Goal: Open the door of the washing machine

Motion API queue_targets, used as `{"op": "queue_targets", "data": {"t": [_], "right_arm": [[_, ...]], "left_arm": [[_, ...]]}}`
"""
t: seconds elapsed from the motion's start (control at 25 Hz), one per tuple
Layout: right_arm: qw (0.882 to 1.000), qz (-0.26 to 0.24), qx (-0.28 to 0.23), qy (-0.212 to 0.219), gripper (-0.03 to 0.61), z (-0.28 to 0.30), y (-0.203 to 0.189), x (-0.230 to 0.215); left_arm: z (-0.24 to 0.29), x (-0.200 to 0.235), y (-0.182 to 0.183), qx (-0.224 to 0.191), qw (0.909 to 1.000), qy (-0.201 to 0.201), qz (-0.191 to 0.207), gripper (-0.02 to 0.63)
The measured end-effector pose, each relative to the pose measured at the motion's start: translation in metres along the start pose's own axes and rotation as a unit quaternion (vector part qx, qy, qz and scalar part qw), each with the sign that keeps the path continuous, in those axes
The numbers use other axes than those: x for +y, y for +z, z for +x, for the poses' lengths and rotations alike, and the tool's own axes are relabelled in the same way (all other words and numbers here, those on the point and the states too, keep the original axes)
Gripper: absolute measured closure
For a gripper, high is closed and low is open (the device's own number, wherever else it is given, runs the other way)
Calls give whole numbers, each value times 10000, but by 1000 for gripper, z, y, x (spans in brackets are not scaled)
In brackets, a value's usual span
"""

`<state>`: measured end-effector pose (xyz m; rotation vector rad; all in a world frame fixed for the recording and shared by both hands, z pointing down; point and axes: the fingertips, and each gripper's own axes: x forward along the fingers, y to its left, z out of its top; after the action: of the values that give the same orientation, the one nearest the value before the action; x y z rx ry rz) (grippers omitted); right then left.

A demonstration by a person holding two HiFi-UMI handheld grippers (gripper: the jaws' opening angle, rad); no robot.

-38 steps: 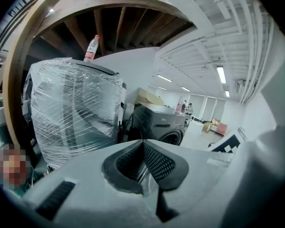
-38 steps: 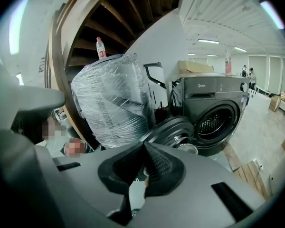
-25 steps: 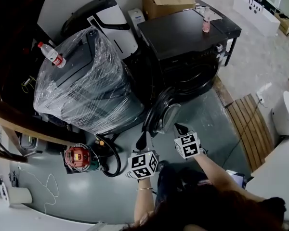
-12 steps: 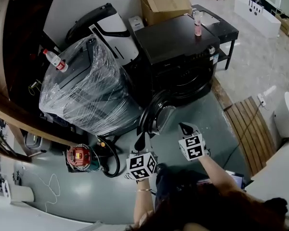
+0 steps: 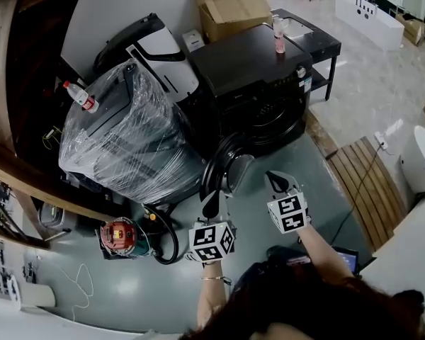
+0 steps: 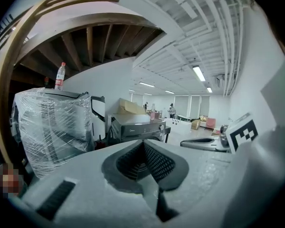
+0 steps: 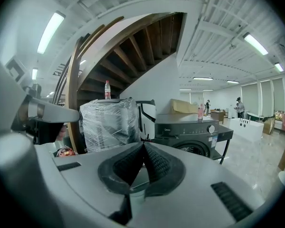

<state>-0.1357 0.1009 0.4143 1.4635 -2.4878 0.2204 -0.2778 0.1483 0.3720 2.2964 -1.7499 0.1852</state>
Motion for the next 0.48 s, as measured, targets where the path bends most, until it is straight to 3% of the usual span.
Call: {"op": "queue_targets", "data": {"t": [0.48], "right_arm": [[9991, -263, -194, -261, 580, -47, 25, 17]], "left_arm": [[-29, -26, 20, -218, 9981, -533, 206, 601]]}}
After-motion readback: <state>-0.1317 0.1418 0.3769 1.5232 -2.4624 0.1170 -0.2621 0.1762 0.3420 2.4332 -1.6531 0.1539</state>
